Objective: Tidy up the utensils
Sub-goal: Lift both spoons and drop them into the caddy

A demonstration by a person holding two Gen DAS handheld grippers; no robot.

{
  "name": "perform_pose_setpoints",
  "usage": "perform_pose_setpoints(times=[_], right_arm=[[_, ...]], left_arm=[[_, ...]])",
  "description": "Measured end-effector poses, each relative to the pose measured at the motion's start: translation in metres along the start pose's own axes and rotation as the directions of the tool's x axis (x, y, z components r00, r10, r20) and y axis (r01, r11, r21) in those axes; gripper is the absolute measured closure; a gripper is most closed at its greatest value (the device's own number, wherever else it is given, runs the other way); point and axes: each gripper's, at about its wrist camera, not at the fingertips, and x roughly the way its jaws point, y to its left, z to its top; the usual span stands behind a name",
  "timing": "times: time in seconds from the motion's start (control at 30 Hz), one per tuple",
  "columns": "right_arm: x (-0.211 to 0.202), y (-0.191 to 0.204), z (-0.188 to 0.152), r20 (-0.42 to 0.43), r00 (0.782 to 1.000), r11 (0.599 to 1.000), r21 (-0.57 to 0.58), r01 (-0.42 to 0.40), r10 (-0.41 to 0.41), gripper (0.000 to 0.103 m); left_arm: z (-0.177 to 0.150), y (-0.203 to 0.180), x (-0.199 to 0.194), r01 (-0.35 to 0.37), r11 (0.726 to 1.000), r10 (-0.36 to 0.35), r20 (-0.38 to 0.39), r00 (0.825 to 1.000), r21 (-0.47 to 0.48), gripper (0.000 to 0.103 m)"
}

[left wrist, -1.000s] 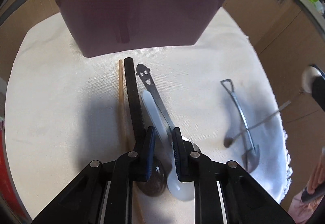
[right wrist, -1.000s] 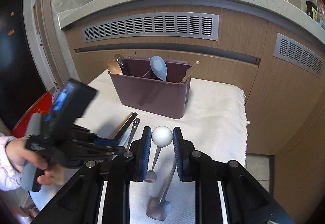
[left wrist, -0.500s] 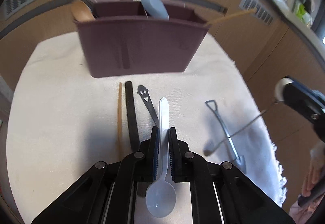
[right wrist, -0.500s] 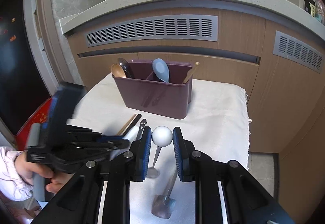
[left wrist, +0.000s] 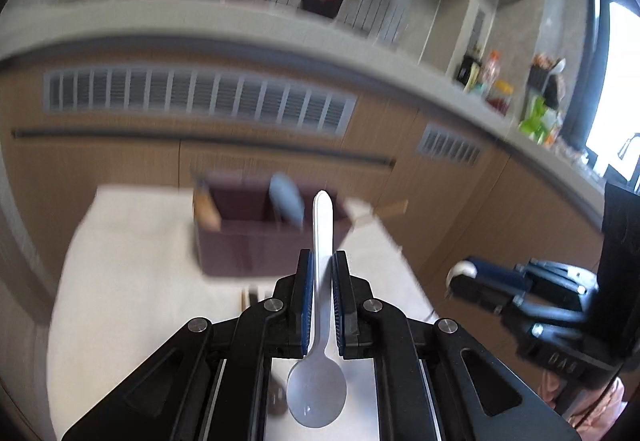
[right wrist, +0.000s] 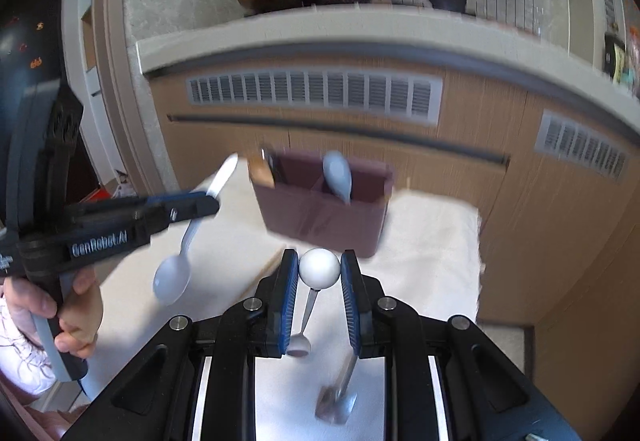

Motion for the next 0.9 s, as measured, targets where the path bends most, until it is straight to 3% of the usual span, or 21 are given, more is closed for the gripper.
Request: perform_pose_setpoints(times=[0.1,0.27,0.33,0.43,0.57,0.9], right_arm=[[-0.016,0.003,0.042,0.094,0.994,0.997,-0.033,0.064,-0.061,0.083],[-0.041,0.004,0.118,0.287,0.952,0.988,-0.072,0.136,-0.11,0.083],[-0.039,0.002,0.138,0.311,0.943,0.986,-0.079,0.146,-0.115,0.083],[-0.025,-0.002,0.152,0.313,0.942,0.984,-0.086,0.159,-0.124,0.083],[0.014,-0.011,0.151,0.253,0.96,0.985,-0.088,0.147,-0.121,0.083],[0.105,-0.035,0.113,0.06,0.991,0.992,-0.048,0.119,-0.117,0.083]], left_arm=[[0.048,-0.013,-0.005,0.003,0.998,-0.011,0.139,0.99,0.056,0.094],[0.121,-0.017,-0.015,0.013,0.994,-0.051,0.35,0.935,0.109,0.094],[0.137,-0.014,-0.016,0.012,0.993,-0.056,0.397,0.916,0.114,0.094],[0.15,-0.005,-0.001,-0.007,0.994,-0.041,0.424,0.905,0.11,0.094],[0.145,0.014,0.032,-0.025,0.996,-0.012,0.408,0.913,0.084,0.094],[0.072,0.053,0.134,-0.113,0.993,0.101,0.306,0.947,0.02,0.094]])
